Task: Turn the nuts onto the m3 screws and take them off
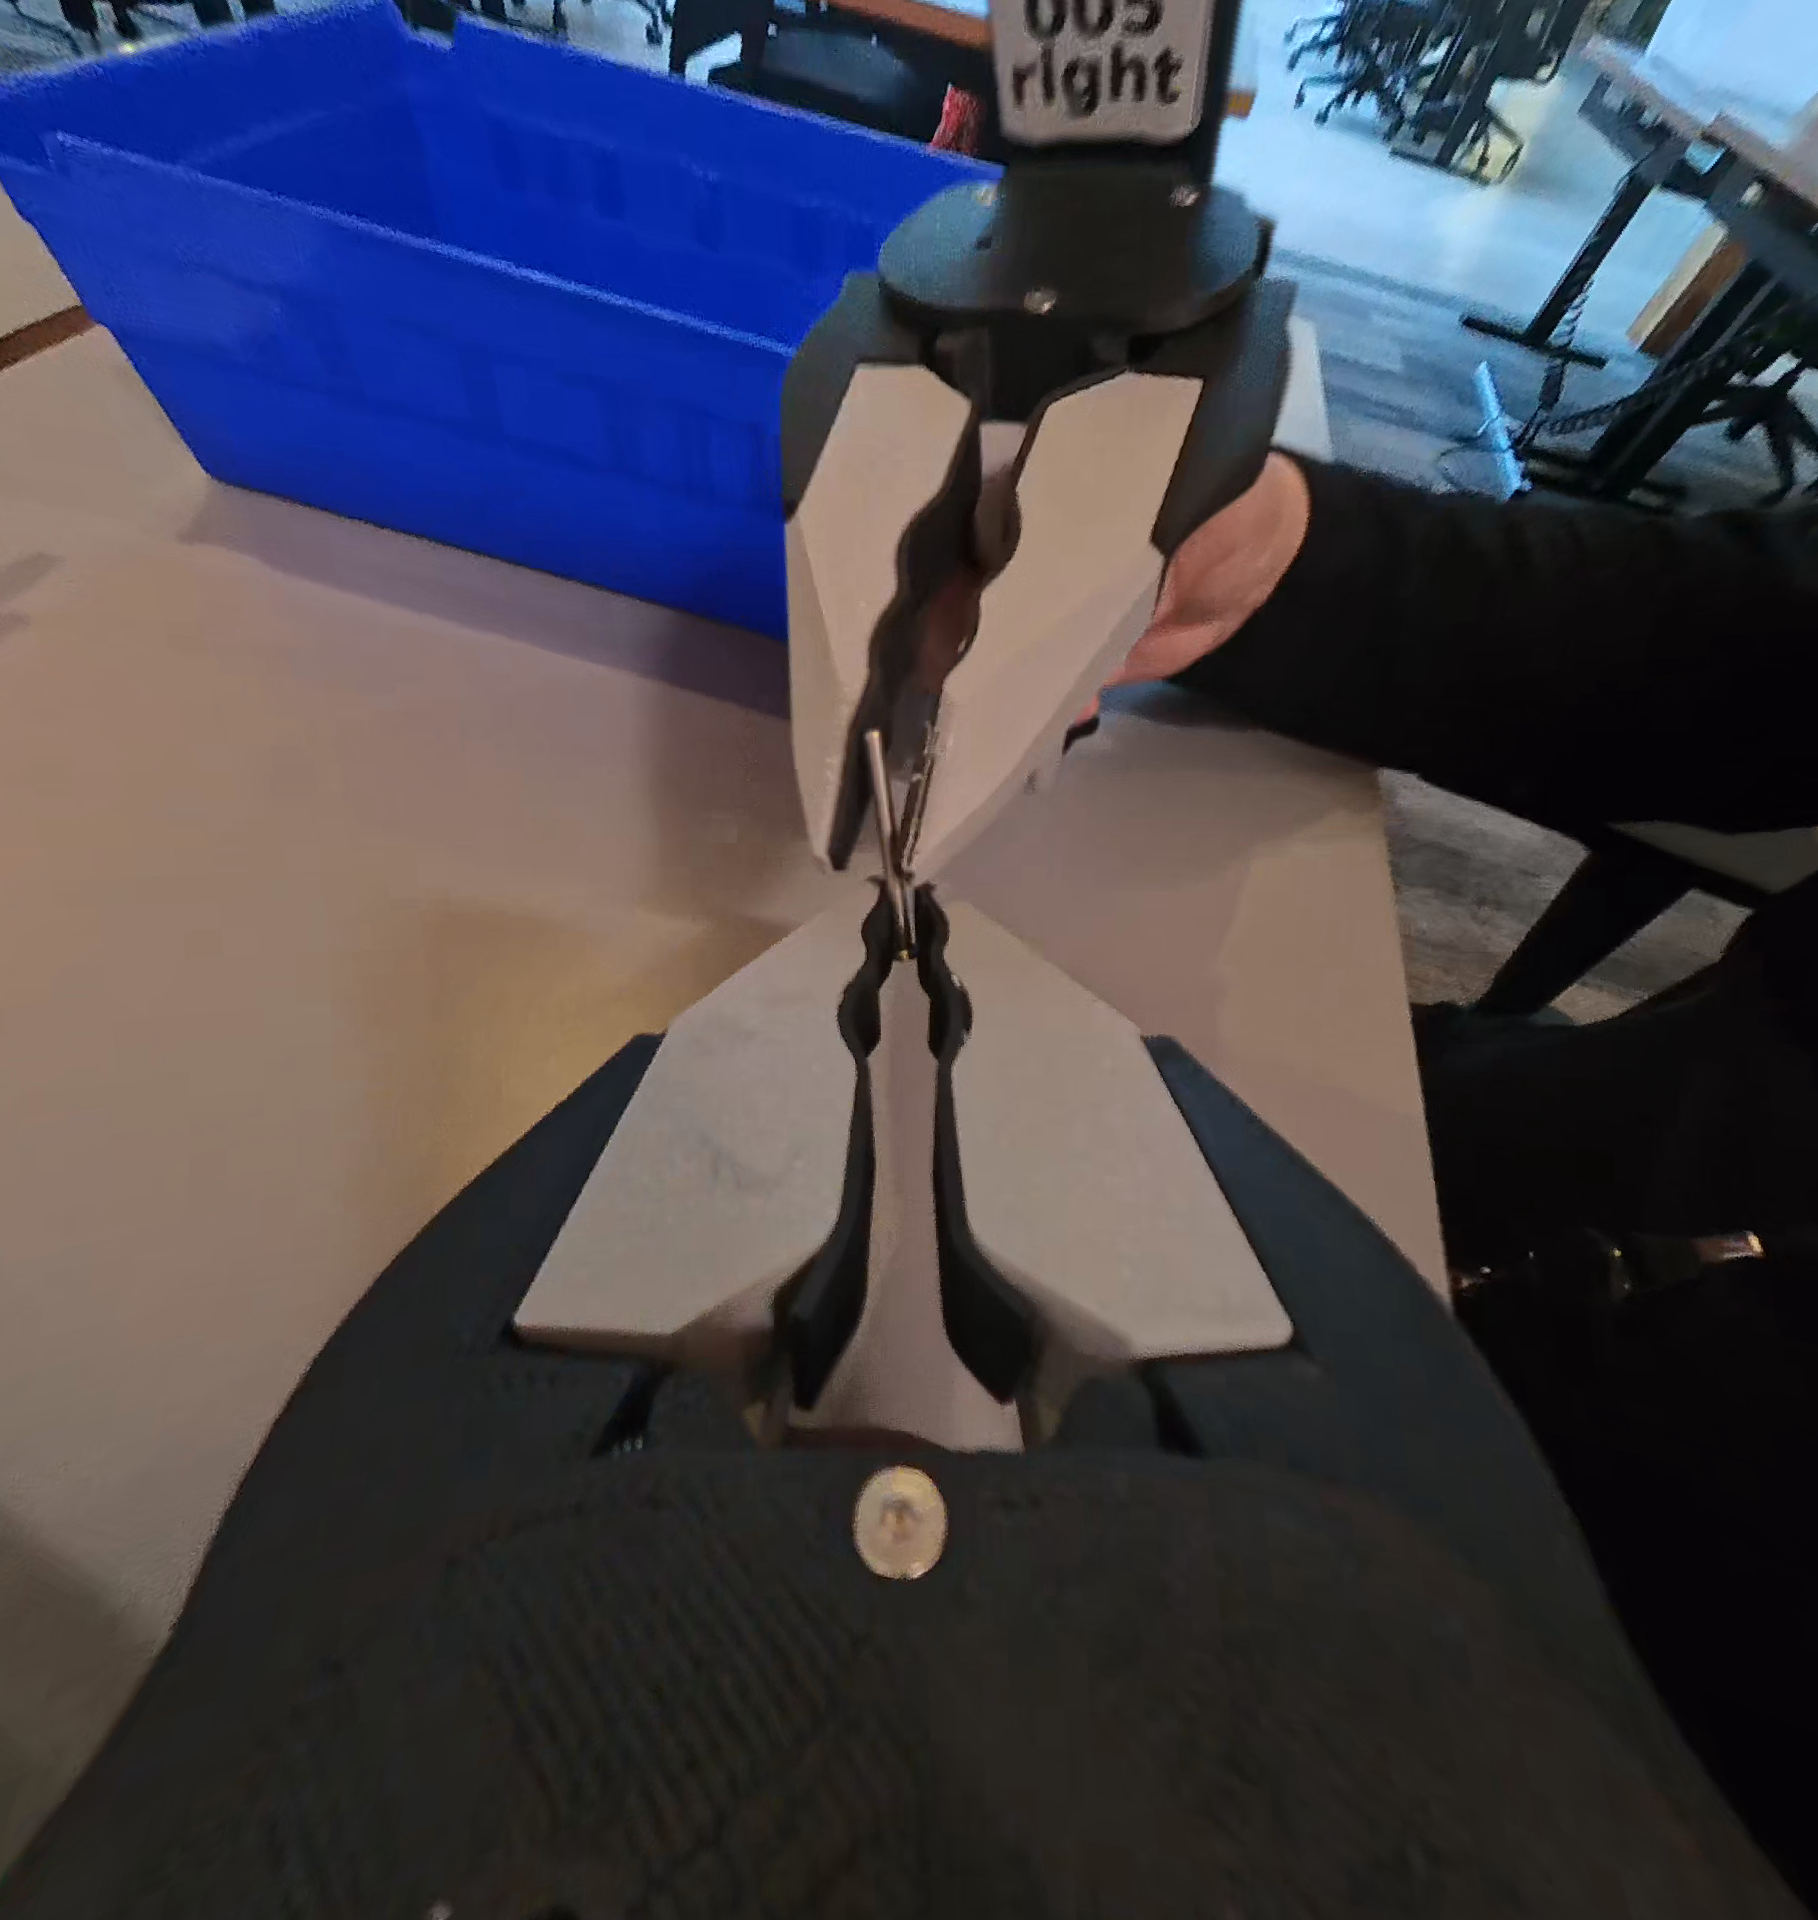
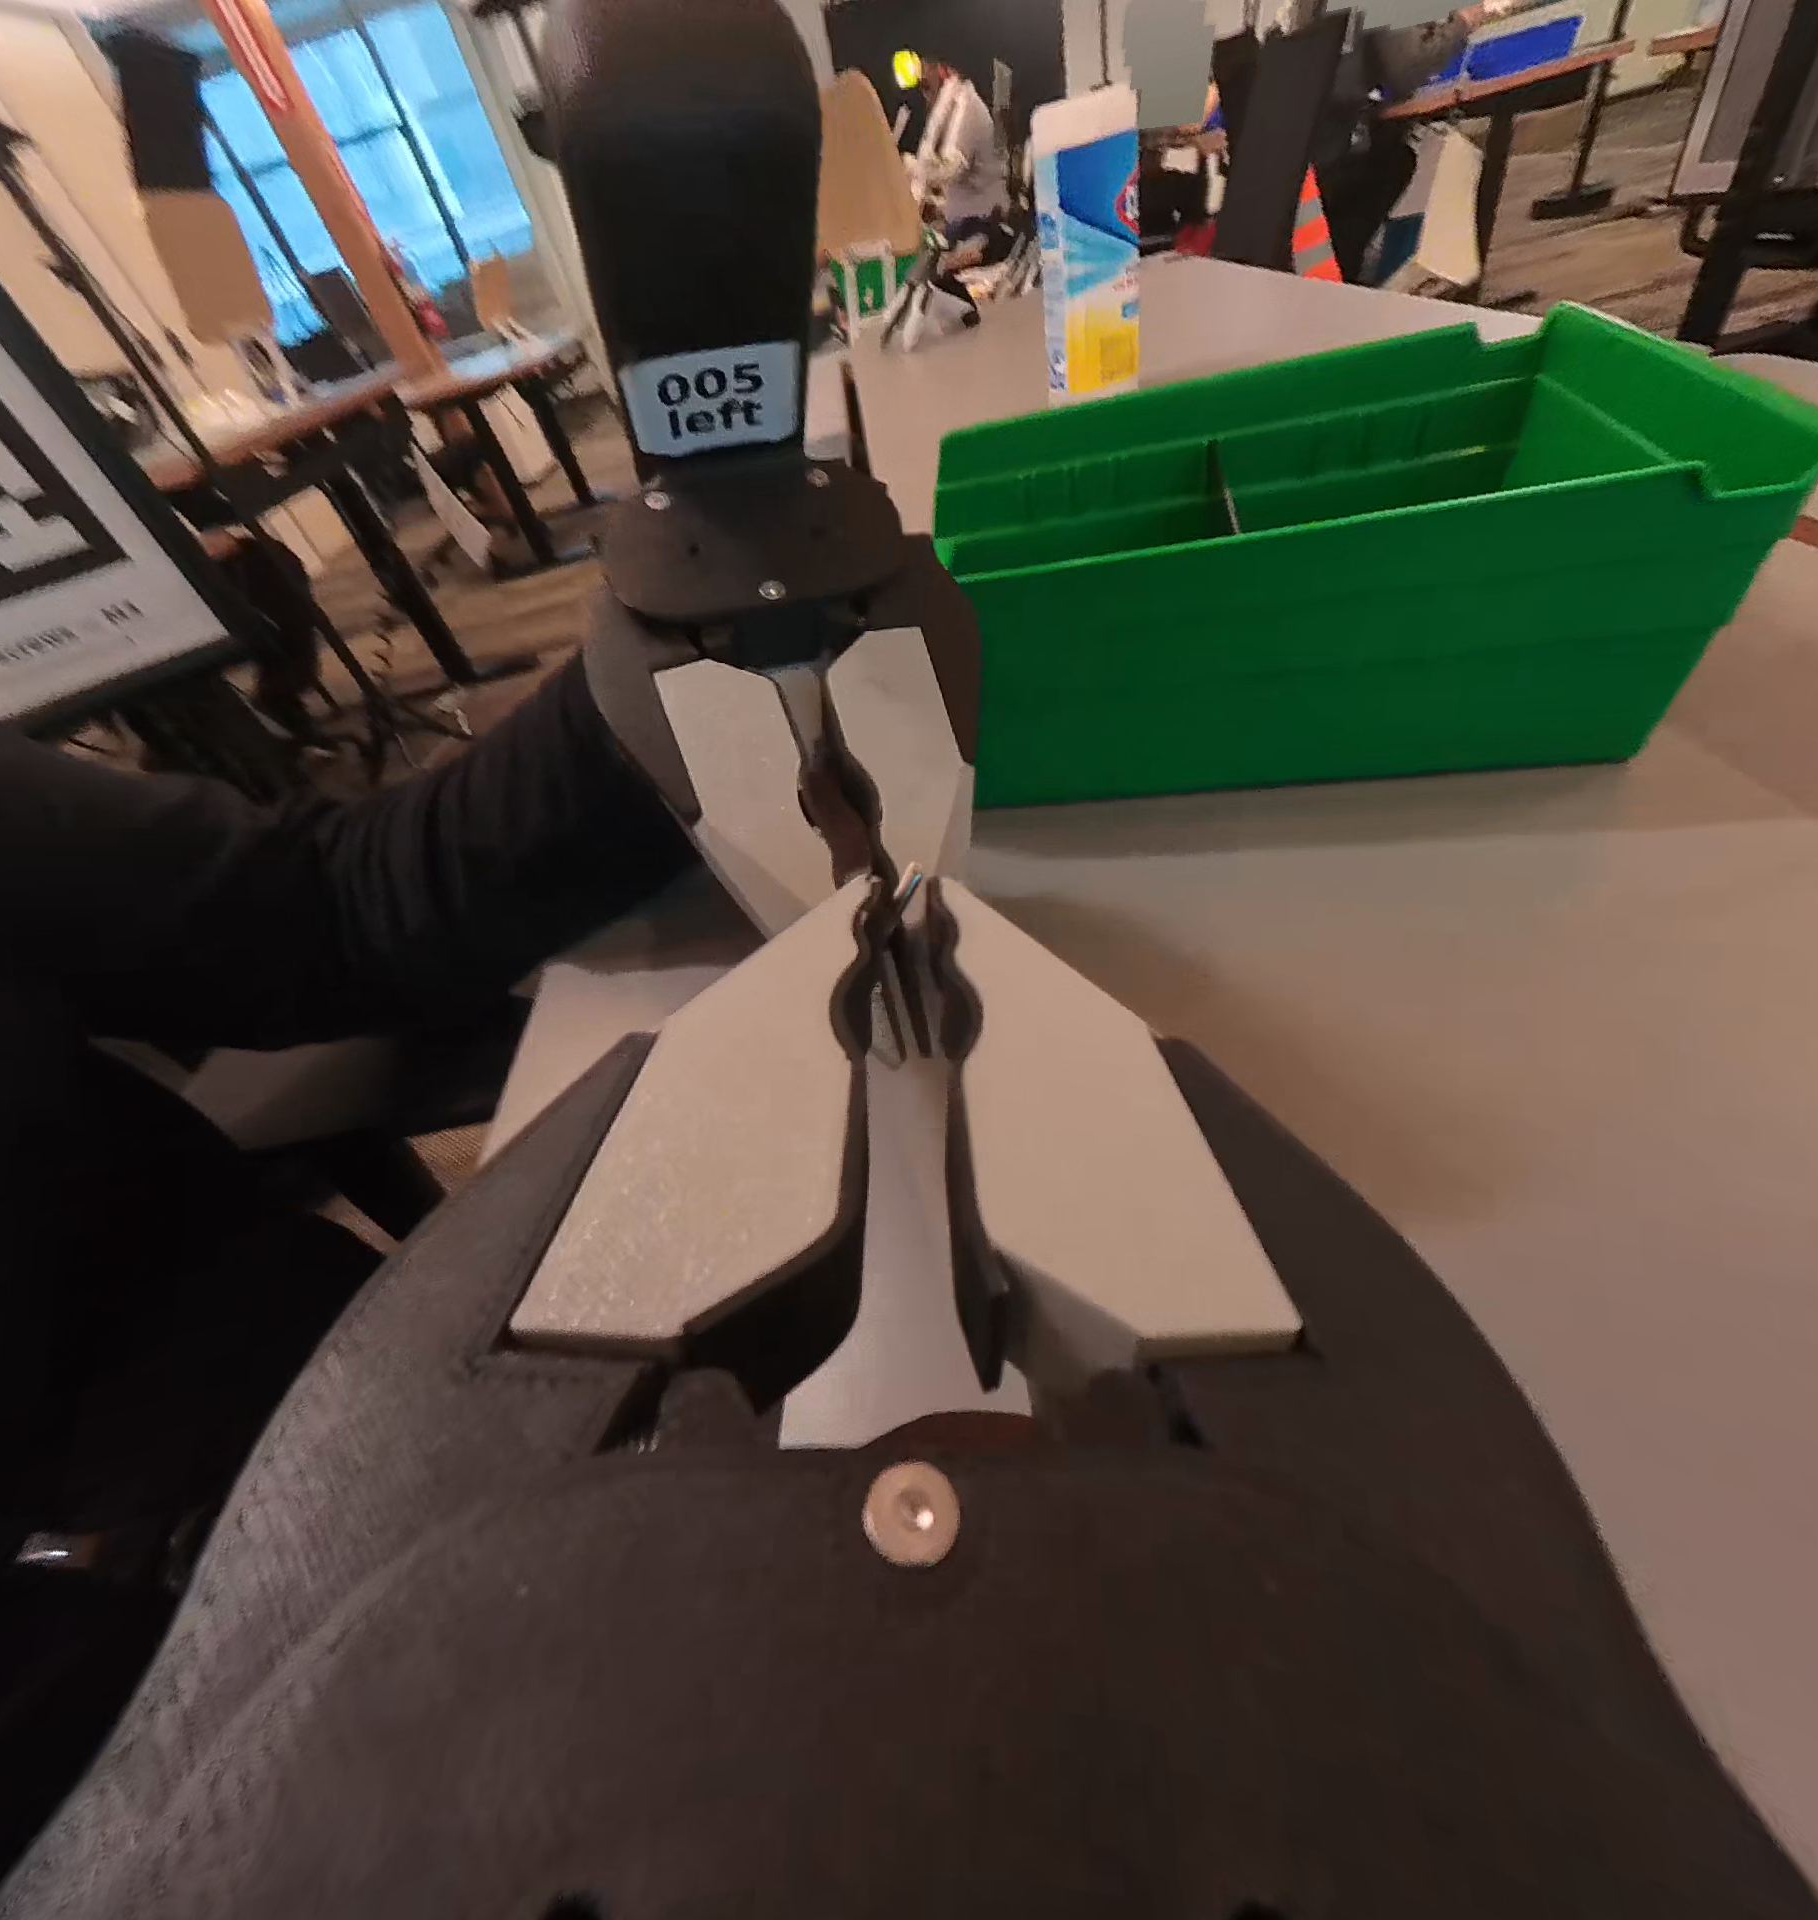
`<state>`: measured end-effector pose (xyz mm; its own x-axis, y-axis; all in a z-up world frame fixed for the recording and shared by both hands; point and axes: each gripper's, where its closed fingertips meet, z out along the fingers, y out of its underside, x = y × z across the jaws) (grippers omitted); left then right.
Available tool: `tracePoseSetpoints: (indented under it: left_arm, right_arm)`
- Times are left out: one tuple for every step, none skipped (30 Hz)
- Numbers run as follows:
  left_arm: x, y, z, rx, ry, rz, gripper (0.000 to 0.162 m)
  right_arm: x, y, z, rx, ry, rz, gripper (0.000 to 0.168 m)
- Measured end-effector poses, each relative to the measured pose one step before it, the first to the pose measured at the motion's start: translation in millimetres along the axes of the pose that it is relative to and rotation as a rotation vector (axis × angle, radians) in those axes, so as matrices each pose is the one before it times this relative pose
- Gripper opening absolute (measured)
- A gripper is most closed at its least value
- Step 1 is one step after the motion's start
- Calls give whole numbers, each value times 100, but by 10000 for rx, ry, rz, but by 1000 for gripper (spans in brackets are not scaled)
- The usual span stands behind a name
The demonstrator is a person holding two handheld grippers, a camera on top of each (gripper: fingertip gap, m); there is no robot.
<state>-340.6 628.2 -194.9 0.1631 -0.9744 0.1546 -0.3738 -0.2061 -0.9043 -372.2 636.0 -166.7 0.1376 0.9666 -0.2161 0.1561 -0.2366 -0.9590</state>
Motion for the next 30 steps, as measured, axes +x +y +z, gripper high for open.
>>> tracePoseSetpoints:
  left_arm:
    - [35,-287,-92,165,21,-32,1]
    - [86,-167,-42,99,42,-17,1]
    - [124,-76,21,44,65,-15,1]
    - [10,-61,45,34,-18,0,1]
    - [-44,2,61,-5,-56,33,1]
    - [29,29,40,-13,-5,25,1]
    - [39,26,18,-12,28,-13,1]
    - [-91,20,-2,-5,-46,-25,2]
    - [-199,-12,-32,23,-108,-17,2]
    - [-155,-23,-49,27,-70,-21,2]
    - [-87,-12,-54,20,-27,-19,3]
    - [-118,-31,-53,28,-52,-23,6]
    - [-126,4,-39,11,-56,-19,8]
    - [-122,35,-39,-17,-47,-3,10]
    - [-102,17,-24,-11,-54,5,12]
    - [-62,30,-14,-14,-31,8,13]
    - [-25,18,-9,-12,-19,12,13]
    - [-31,-19,-14,13,-24,5,13]
    - [-2,-66,-22,37,-3,-8,12]
    - [99,-61,-24,43,65,-21,12]
    - [122,-57,-34,40,87,-28,11]
    - [50,-114,-29,70,35,-26,9]
    - [25,-97,-22,62,21,-17,7]
    - [61,-60,-17,30,39,-11,5]
    - [24,-42,-18,33,16,-11,3]
    - [44,-48,-15,35,33,-18,2]
    - [27,-26,-19,15,18,-35,2]
    - [14,-7,12,5,24,-30,2]
    - [28,16,0,-10,27,-30,2]
    - [31,11,26,-8,15,-9,2]
  right_arm:
    - [-188,-267,4,221,-198,208,3]
    - [-148,-314,3,245,-167,196,1]
    - [-116,-218,11,196,-154,182,0]
    - [-50,-75,37,103,-119,167,0]
    - [-5,-10,15,53,-69,110,0]
    - [-34,31,-1,26,-68,36,0]
    - [7,50,-36,-16,-30,6,0]
    - [116,30,-69,-26,70,-25,0]
    - [145,2,-86,-28,99,-52,0]
    - [83,5,-92,-45,74,-67,0]
    - [36,-61,-108,-5,53,-72,0]
    - [20,-70,-109,5,32,-57,0]
    - [39,-23,-89,-25,50,-47,0]
    - [36,17,-70,-45,33,-45,0]
    - [29,70,-58,-72,29,-40,0]
    - [52,81,-37,-70,52,-53,0]
    - [46,99,-13,-79,46,-58,0]
    - [69,102,0,-77,59,-49,0]
    - [88,72,-1,-41,67,-35,0]
    - [36,20,15,-9,27,2,0]
    - [4,4,29,6,0,24,0]
    - [10,4,20,10,12,15,0]
    - [12,16,32,0,10,4,0]
    - [-27,36,31,-16,-17,5,0]
    - [-34,51,33,-28,-18,9,0]
    - [3,68,28,-42,19,-16,0]
    - [-3,5,20,-5,16,-29,0]
    - [-33,-1,7,-9,-4,-13,0]
    - [-45,-6,7,1,-15,1,0]
    - [-33,-6,12,1,-22,14,0]
